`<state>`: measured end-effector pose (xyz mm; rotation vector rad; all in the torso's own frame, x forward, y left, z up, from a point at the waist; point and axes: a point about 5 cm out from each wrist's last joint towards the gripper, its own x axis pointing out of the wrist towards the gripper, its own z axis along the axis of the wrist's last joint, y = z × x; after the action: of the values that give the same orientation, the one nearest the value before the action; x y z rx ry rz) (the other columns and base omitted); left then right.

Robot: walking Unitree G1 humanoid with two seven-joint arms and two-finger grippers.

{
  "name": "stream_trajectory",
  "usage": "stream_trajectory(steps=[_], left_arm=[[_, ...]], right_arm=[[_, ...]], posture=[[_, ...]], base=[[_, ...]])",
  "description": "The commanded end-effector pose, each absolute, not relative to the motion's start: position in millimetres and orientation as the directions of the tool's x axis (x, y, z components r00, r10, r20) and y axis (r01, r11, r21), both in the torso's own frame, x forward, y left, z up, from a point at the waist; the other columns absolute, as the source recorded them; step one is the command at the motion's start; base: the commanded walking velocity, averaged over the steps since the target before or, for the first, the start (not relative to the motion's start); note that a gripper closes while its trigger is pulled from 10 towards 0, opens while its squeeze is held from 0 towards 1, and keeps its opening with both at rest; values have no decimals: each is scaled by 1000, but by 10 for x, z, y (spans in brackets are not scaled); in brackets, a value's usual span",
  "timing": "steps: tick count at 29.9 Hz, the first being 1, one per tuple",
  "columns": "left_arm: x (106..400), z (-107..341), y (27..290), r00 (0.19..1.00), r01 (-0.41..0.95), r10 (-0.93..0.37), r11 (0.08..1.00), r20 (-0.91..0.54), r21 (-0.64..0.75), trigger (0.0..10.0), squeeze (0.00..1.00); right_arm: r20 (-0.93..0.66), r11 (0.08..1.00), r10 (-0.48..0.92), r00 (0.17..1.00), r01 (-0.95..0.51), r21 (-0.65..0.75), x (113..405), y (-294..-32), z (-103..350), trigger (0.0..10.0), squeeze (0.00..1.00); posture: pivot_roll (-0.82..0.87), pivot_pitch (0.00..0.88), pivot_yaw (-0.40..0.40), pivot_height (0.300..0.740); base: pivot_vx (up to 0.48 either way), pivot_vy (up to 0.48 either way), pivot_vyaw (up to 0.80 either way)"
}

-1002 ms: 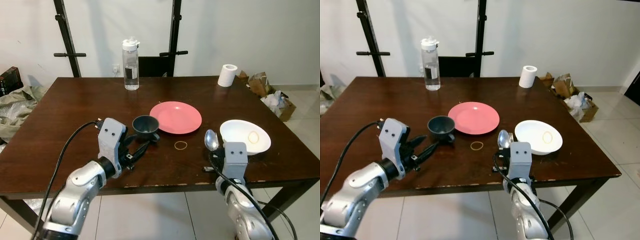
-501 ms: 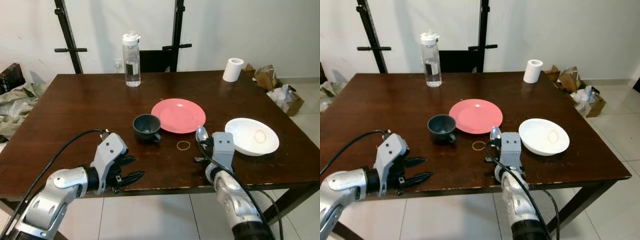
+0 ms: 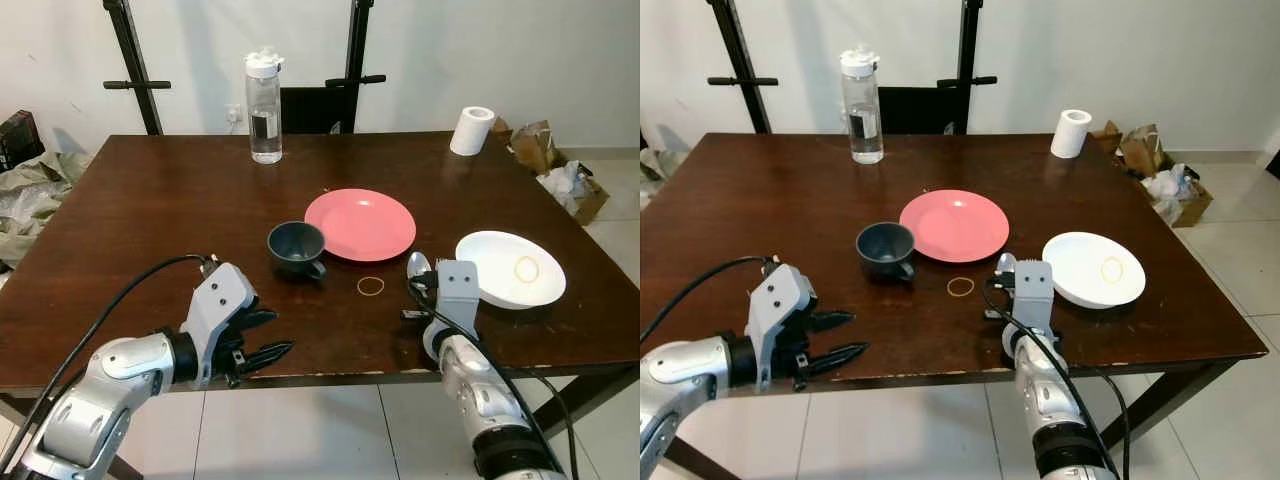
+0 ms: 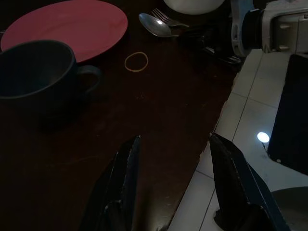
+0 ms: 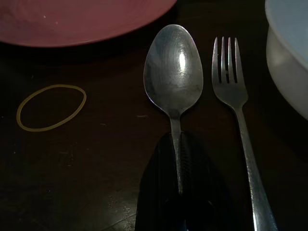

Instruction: Setting the table

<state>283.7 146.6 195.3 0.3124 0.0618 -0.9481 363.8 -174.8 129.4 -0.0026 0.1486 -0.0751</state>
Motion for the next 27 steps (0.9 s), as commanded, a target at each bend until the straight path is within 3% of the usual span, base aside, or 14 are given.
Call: stream_trajectory(steps=[1,2,3,4,13,14,20,21,27], left_arm=[[2809,1933,1459,582,810,-790,542,-192,222,10000,0],[2811,1933,1456,583,809,-790,544,-191,222,10000,0],[2811,1933,1456,583,809,-790,544,-191,222,10000,0],[2813,1933,1454,585,808,-788,546,-189,222,10000,0],[2812,1917,1439,593,802,-784,556,-184,218,10000,0],[2808,1911,1424,592,803,-786,556,-180,214,10000,0],[2806,1899,1389,594,802,-786,560,-172,209,10000,0],[2816,1891,1375,609,791,-777,578,-161,202,10000,0],[2869,1897,1339,655,752,-745,627,-125,204,10000,0]], right_arm=[[-181,997,-72,981,74,5,3607,-1760,1191,10000,176],[-179,997,-71,981,73,4,3609,-1758,1194,10000,796],[-179,997,-71,981,73,4,3609,-1758,1194,10000,796],[-177,997,-73,981,74,0,3613,-1757,1197,10000,1000],[-158,997,-70,985,72,3,3636,-1771,1225,10000,1000],[-115,997,-64,991,68,29,3633,-1785,1302,10000,0],[8,995,-29,1000,28,92,3566,-1800,1533,10000,0],[94,990,43,995,-56,132,3450,-1738,1703,10000,0],[199,962,184,963,-218,166,3175,-1584,1891,10000,0]], posture=[[129,157,69,740],[129,156,69,740],[129,156,69,740],[129,156,68,740],[128,151,66,740],[126,148,64,740],[125,142,63,740],[113,137,68,740],[98,133,71,740]], base=[[0,0,0],[0,0,0],[0,0,0],[0,0,0],[0,0,0],[0,0,0],[0,0,0],[0,0,0],[0,0,0]])
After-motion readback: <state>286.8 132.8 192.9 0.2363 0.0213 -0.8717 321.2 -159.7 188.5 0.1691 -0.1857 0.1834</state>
